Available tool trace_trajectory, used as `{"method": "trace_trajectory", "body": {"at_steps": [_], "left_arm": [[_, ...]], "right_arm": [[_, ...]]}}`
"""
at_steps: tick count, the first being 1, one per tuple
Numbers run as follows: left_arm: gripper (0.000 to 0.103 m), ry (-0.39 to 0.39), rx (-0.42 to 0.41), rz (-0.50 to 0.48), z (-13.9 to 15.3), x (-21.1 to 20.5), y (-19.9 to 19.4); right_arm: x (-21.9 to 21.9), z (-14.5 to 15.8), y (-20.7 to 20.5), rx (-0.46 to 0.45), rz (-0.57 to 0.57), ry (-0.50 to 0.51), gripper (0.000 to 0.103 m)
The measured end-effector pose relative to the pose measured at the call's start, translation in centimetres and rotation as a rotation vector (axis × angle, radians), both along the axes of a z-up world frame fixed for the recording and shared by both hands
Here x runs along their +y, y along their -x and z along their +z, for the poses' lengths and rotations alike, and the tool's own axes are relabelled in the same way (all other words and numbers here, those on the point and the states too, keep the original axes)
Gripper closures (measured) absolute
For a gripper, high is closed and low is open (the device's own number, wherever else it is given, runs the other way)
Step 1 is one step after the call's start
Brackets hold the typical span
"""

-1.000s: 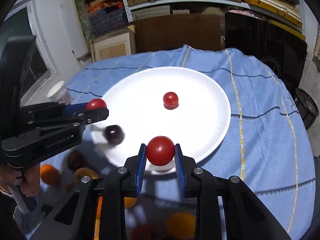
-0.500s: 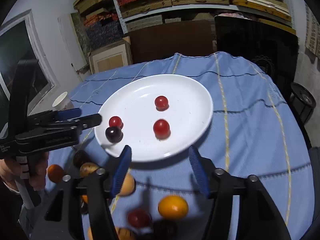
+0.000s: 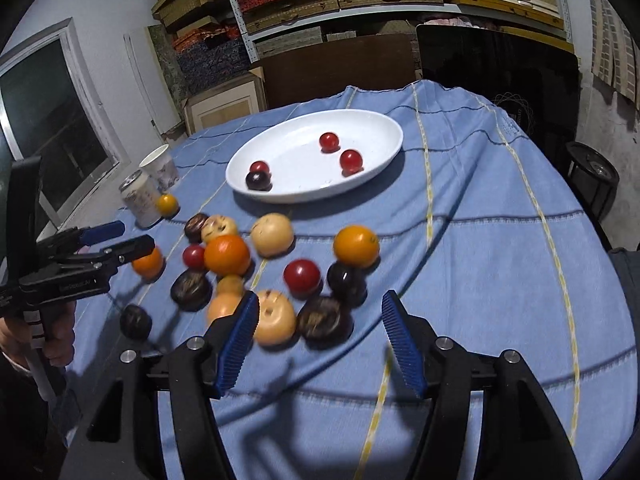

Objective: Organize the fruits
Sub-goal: 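Grasp a dark brown fruit with the left tool while the right tool grasps another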

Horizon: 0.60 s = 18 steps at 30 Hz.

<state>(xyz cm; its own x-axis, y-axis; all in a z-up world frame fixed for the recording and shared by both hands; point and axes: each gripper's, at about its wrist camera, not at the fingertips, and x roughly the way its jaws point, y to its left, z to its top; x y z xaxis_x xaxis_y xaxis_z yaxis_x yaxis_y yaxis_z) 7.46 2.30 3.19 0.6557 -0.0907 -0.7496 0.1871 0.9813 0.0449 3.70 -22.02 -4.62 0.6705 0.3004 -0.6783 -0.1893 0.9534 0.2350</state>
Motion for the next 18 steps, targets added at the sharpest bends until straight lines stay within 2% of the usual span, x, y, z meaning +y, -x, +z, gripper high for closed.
{"method": "trace_trajectory", "body": {"at_steps": [7, 15, 16, 17, 18], "left_arm": [[0.021, -0.003, 0.066, 0.049, -2.7, 1.7, 3.8], [0.021, -0.025, 0.099, 0.048, -4.3, 1.3, 4.5], [0.026, -0.024, 0.103, 0.044, -4.5, 1.2, 4.5], [0.039, -0.022, 0.111, 0.040, -4.8, 1.1, 4.5], [0.047, -0.022, 0.120, 0.036, -5.1, 1.0, 4.4]], "right_arm": [[0.8, -0.8, 2.4, 0.016, 0.028, -0.011, 0.037], [1.4, -1.2, 3.7, 0.019, 0.044, -0.004, 0.037], [1.5, -1.2, 3.8, 0.019, 0.045, -0.001, 0.037], [1.6, -1.3, 3.8, 0.020, 0.046, 0.003, 0.037], [1.6, -1.3, 3.9, 0.020, 0.045, 0.007, 0.037]]}}
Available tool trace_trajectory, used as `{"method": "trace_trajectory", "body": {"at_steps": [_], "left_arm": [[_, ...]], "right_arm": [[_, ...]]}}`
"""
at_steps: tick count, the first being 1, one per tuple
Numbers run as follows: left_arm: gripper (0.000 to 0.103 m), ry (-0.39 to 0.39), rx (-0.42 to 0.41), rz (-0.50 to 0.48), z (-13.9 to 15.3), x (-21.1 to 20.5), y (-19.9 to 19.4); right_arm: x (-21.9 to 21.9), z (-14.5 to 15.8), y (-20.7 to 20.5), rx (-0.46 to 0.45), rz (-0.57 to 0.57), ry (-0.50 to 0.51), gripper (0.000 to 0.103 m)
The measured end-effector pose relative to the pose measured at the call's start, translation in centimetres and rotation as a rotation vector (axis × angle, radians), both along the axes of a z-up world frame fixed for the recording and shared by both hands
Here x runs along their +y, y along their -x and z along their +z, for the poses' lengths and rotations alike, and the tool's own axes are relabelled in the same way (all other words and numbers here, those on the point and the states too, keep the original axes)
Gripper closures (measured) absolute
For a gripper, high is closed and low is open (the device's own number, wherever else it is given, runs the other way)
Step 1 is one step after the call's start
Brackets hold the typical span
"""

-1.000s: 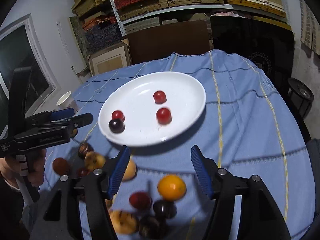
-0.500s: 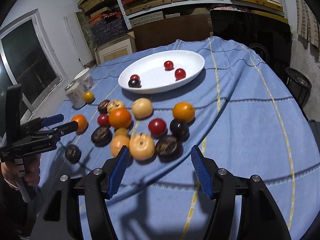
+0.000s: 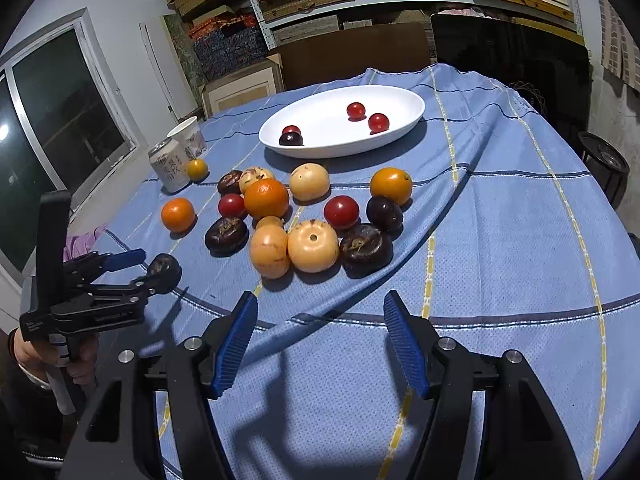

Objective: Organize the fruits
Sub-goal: 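Grasp a dark brown fruit with the left tool while the right tool grasps another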

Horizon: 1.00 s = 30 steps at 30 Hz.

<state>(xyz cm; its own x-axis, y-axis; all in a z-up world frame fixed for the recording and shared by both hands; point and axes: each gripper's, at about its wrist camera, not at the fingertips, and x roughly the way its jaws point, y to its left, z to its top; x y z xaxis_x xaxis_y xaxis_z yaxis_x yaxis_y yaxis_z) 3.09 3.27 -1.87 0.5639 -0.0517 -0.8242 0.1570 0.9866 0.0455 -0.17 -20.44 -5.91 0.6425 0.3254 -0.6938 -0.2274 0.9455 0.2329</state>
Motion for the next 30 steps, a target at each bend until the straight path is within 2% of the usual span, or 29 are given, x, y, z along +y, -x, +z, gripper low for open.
{"method": "trace_trajectory", "body": {"at_steps": [1, 2, 6, 8, 11, 13, 18, 24, 25, 30], "left_arm": [[0.058, -0.002, 0.021, -0.001, -0.5, -0.1, -0.2], [0.060, 0.003, 0.016, 0.000, -0.7, 0.0, -0.2], [0.059, 0.000, -0.006, -0.006, -0.8, 0.0, 0.1], [0.059, 0.007, -0.005, -0.007, -0.8, 0.0, 0.1], [0.059, 0.009, -0.004, -0.009, -0.8, 0.1, 0.0], [0.059, 0.010, -0.004, -0.010, -0.9, 0.1, 0.0], [0.059, 0.017, 0.005, -0.016, -0.8, 0.2, -0.1], [0.059, 0.013, 0.007, -0.023, -0.8, 0.2, 0.0], [0.060, 0.013, 0.010, -0.024, -0.8, 0.2, -0.1], [0.060, 0.020, 0.017, -0.028, -0.7, 0.2, -0.1]], "right_arm": [[0.0, 0.0, 0.0, -0.001, 0.000, 0.009, 0.037], [0.1, 0.0, -0.1, -0.002, 0.001, 0.018, 0.037], [0.8, -0.2, -1.0, -0.003, -0.002, 0.148, 0.037], [0.9, -0.4, -1.9, 0.002, 0.011, 0.180, 0.043], [0.8, -0.6, -3.3, 0.006, 0.017, 0.216, 0.045], [1.0, -0.8, -4.4, 0.013, 0.025, 0.243, 0.051], [1.6, -1.9, -6.4, 0.036, 0.058, 0.315, 0.057], [2.2, -2.9, -7.3, 0.019, 0.105, 0.360, 0.058], [2.3, -2.7, -7.2, 0.014, 0.113, 0.355, 0.063], [1.8, -1.9, -6.2, -0.003, 0.097, 0.305, 0.064]]}}
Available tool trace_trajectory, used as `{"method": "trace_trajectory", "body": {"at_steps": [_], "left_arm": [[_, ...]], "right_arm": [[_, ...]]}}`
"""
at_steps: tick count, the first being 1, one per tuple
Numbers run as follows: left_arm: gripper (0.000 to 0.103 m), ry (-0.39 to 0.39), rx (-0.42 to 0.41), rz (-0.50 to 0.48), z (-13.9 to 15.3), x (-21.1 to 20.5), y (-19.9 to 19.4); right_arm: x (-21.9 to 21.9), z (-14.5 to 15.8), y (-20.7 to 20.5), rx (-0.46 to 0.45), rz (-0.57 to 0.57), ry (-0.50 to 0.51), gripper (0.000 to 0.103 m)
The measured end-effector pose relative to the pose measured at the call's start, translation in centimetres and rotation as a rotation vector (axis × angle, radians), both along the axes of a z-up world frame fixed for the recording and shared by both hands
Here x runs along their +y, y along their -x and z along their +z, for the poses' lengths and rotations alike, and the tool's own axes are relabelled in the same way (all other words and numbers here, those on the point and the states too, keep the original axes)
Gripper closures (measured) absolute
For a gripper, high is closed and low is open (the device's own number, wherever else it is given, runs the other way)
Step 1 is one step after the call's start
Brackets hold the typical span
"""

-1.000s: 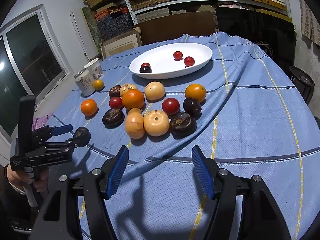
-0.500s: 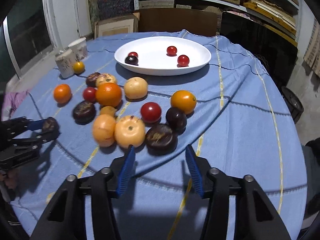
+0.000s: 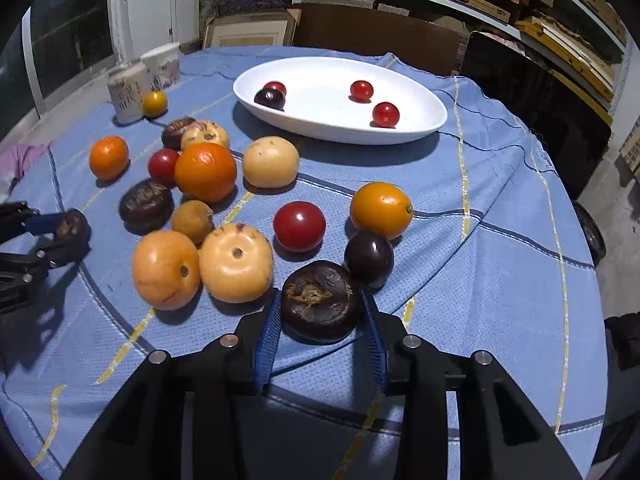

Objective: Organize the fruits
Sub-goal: 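Grasp a dark brown fruit with the left tool while the right tool grasps another, then carry both dark brown fruits over the white plate and release them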

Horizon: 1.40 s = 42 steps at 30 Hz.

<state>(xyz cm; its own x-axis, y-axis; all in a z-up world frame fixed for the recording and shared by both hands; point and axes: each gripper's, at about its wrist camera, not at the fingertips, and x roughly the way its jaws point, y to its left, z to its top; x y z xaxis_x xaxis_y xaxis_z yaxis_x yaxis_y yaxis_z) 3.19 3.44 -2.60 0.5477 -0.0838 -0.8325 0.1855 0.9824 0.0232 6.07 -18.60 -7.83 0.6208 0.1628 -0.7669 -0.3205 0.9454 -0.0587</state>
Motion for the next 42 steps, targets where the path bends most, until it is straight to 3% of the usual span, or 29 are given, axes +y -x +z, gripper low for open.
{"method": "trace_trajectory", "body": {"at_steps": [3, 11, 21, 27, 35, 36, 38, 40, 42], "left_arm": [[0.060, 0.015, -0.001, -0.013, 0.5, 0.0, 0.2], [0.060, 0.026, -0.099, -0.078, 5.2, -1.3, -0.4], [0.060, 0.032, -0.160, -0.096, 9.5, -3.9, -7.6], [0.060, 0.000, -0.161, -0.087, 9.2, -6.0, -15.4], [0.060, -0.020, -0.106, -0.022, 5.6, -7.6, -24.9], [0.059, -0.014, -0.100, -0.013, 5.3, -7.6, -25.5], [0.038, -0.010, -0.106, 0.004, 5.0, -7.6, -26.0], [0.028, -0.019, -0.143, 0.018, 5.3, -7.5, -25.8], [0.026, -0.015, -0.157, 0.006, 5.8, -7.5, -25.3]], "right_arm": [[-0.8, 1.2, 1.0, -0.017, -0.003, -0.060, 0.064], [-2.8, 5.7, 1.7, -0.092, 0.000, -0.238, 0.064], [-1.3, 9.3, -3.4, -0.171, 0.018, -0.218, 0.064], [0.5, 8.1, -9.0, -0.132, 0.021, -0.201, 0.064], [1.5, 4.5, -14.8, -0.030, -0.026, -0.176, 0.063], [1.4, 4.2, -15.2, -0.024, -0.039, -0.184, 0.063], [1.2, 3.8, -15.7, -0.014, -0.061, -0.196, 0.063], [1.0, 3.9, -15.4, -0.023, -0.059, -0.211, 0.062], [0.8, 4.2, -14.8, -0.039, -0.065, -0.217, 0.055]]}}
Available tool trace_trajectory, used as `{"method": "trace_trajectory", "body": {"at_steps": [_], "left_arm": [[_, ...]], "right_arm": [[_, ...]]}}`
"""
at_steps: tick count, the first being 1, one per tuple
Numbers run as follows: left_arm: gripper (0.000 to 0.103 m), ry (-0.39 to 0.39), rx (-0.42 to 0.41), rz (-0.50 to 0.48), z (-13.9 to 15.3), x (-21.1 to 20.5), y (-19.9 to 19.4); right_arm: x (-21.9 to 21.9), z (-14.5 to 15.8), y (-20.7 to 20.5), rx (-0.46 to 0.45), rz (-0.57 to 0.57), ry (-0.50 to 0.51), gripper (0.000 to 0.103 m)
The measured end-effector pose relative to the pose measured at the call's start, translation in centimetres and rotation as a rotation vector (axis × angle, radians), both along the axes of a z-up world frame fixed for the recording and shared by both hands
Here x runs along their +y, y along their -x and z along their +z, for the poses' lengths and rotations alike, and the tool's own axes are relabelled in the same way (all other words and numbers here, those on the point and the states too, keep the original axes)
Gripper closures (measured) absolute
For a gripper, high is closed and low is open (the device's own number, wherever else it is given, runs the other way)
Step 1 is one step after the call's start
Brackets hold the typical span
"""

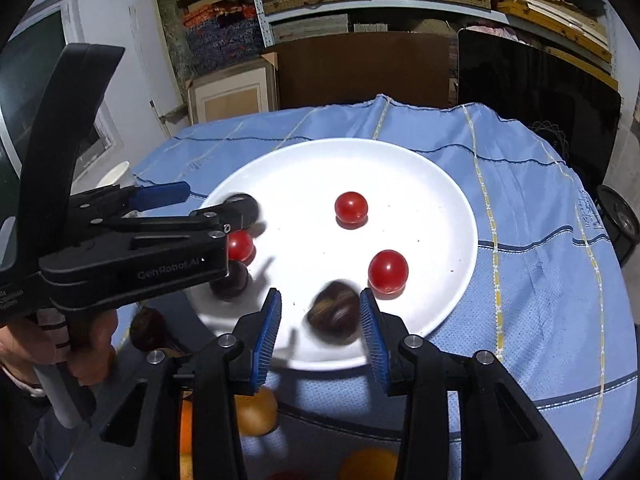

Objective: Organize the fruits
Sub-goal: 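Carry both dark brown fruits over the white plate and release them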

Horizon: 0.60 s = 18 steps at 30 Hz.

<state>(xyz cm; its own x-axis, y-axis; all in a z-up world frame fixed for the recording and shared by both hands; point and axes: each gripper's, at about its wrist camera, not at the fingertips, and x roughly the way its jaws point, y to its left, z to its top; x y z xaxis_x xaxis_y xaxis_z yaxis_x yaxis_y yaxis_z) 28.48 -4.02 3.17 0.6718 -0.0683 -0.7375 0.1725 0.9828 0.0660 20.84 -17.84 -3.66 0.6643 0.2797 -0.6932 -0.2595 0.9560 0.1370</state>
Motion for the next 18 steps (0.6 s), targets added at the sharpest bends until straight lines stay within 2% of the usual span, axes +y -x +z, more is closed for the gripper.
{"method": "trace_trajectory", "body": {"at_steps": [4, 7, 10, 12, 14, 18], "left_arm": [[0.025, 0.018, 0.010, -0.002, 0.5, 0.7, 1.9], [0.022, 0.026, 0.011, -0.004, 0.9, 1.5, 4.6], [0.020, 0.032, 0.001, -0.006, 1.1, 2.4, 7.5], [0.018, 0.026, -0.008, -0.001, 1.1, 2.8, 9.5], [0.017, 0.018, -0.009, -0.005, 1.0, 3.2, 11.6], [0.014, 0.008, -0.001, -0.002, 0.4, 4.1, 15.1]], "right_arm": [[-0.9, 0.6, 1.7, -0.006, -0.004, -0.031, 0.052], [-2.2, 1.2, 3.8, -0.019, -0.035, -0.059, 0.040], [-3.4, 1.5, 6.3, -0.027, -0.054, -0.099, 0.039], [-4.2, 1.4, 8.2, -0.033, -0.084, -0.120, 0.033], [-4.9, 1.2, 9.6, -0.028, -0.107, -0.148, 0.022], [-5.4, 0.4, 12.3, -0.014, -0.140, -0.157, 0.020]]}}
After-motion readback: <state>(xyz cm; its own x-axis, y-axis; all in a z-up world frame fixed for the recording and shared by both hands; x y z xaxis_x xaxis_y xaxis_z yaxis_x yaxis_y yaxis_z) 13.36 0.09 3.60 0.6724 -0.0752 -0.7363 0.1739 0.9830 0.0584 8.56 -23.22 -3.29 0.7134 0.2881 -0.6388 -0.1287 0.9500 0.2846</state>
